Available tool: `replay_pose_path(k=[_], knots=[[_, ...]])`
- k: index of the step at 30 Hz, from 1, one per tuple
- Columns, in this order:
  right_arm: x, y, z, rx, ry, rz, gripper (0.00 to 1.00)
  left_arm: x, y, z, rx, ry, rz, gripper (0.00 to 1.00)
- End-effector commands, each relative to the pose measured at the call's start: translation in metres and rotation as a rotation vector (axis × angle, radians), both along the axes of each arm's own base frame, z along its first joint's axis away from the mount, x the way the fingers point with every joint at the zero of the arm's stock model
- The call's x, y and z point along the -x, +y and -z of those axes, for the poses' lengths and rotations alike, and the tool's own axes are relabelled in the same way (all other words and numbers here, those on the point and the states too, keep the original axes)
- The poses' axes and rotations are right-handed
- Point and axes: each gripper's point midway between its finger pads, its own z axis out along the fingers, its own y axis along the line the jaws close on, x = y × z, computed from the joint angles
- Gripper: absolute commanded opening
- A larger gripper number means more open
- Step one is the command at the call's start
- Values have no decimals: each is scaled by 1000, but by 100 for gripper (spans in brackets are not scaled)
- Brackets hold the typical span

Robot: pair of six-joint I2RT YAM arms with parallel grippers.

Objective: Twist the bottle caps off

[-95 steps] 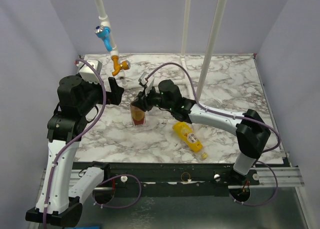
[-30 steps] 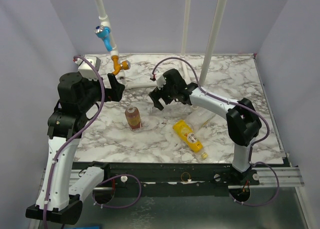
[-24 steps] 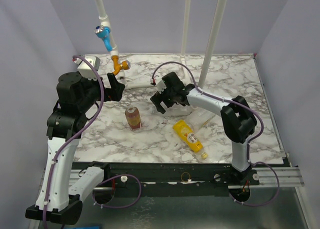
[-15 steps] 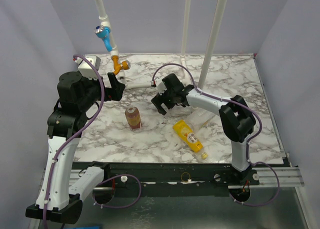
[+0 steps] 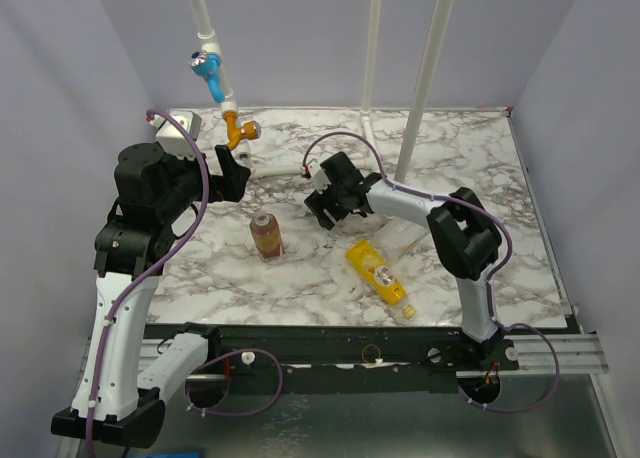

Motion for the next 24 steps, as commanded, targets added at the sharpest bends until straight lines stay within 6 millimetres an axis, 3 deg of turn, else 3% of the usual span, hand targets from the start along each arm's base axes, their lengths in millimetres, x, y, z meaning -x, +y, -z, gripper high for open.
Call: replay_pose_path(k=[1,7,11,14,17,21,24], knots=[[-31,2,-29,-28,-137,56,66,4,-6,-15,27,-35,29,99],[-56,21,-105,-187,-315,80,55,6,-12,-18,45,-36,61,99],[-63,29,-175,-348,-439,117,51,9,-19,-26,59,-56,103,99],[-57,31,-239,-508,-530,140,49,15,-25,-31,71,-70,148,99],[-39,28,-297,-706,-563,175,46,23,-36,-33,89,-79,223,99],[3,29,-366,-1038,-540,143,45,41,-54,-40,141,-122,347,99],[39,31,-405,-1270,-484,102,44,53,-65,-50,190,-163,427,99]])
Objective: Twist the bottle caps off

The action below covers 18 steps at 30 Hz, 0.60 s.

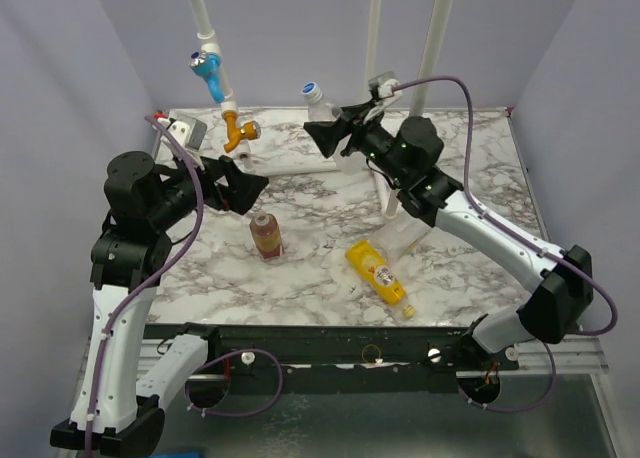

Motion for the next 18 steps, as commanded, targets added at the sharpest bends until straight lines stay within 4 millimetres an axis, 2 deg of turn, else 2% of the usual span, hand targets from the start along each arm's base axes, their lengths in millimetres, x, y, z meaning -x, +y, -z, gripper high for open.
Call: replay_pose_path(k=[1,4,8,14,18], knots=[[50,11,-65,-382,-1,-187,43,31,-26,-26,103,-94,192,99],[71,17,-88,-511,25,-267,42,41,-34,-34,131,-121,260,99],[96,28,-107,-627,68,-371,41,52,-41,-35,143,-158,332,99],[136,59,-122,-673,71,-452,40,50,-41,-27,113,-208,348,99],[152,75,-125,-691,69,-476,38,48,-43,-28,111,-230,364,99]])
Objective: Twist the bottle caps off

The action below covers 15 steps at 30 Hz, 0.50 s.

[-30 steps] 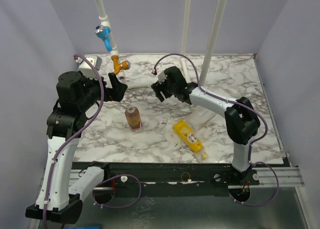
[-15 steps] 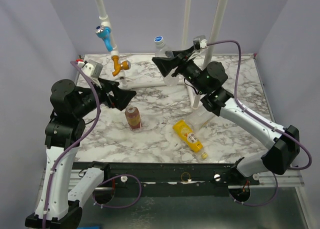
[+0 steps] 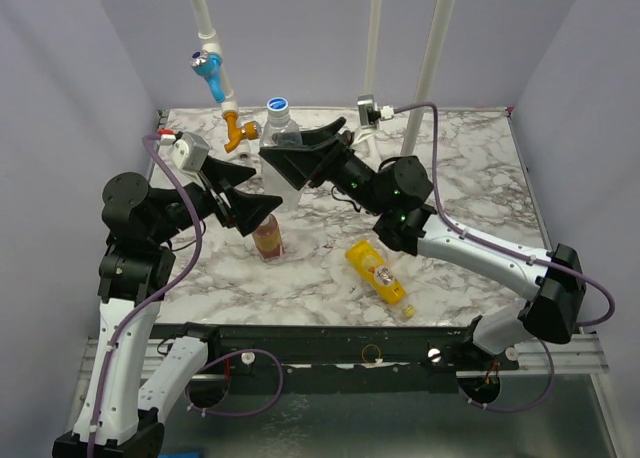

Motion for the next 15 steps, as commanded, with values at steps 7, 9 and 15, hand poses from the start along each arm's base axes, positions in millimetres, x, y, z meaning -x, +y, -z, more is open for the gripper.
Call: replay_pose_path(k=[7,9,15], knots=[[31,21,-28,-136,-48,-23,34,12,-10,0,-1,-52,106,99],[33,24,-26,-140,-50,-32,32,16,-11,3,-3,-48,125,99],[35,29,-19,-152,-25,-64,31,20,-14,5,-9,-48,162,76]])
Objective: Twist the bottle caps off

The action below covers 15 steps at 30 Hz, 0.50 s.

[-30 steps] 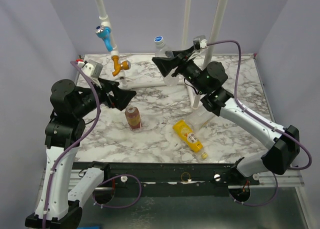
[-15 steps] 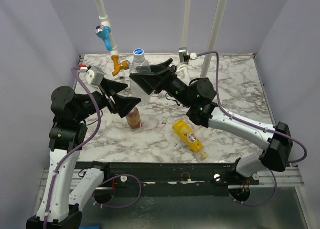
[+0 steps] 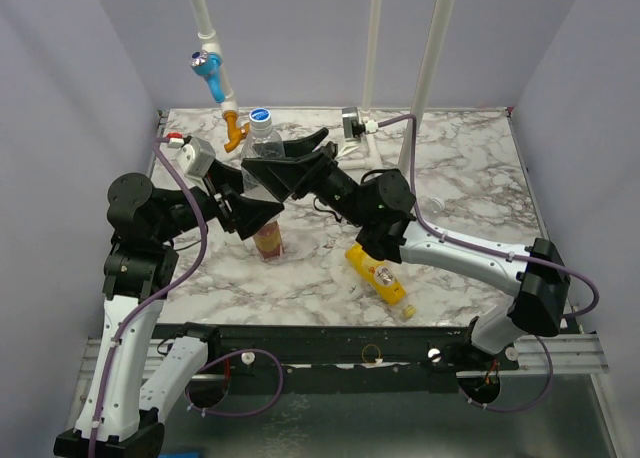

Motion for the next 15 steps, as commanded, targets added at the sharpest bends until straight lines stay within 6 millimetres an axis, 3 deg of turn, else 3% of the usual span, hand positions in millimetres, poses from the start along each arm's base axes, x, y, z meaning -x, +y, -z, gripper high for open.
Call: replay_pose_path(k=[1,3,6,12,15], knots=[[5,-4,-17,-76,-10,-7,31,11,-4,-4,-5,-36,64,71],[4,-3,-15,-74,-5,-9,31,10,-4,-4,-7,-41,59,61],[5,-3,-14,-61,-25,-4,32,12,-5,-4,-7,-38,68,55],[-2,-8,-18,89,-66,94,56,12,-1,-3,-28,-78,36,32],[-12,-7,-14,222,-64,156,64,10,3,0,-61,-117,12,20]])
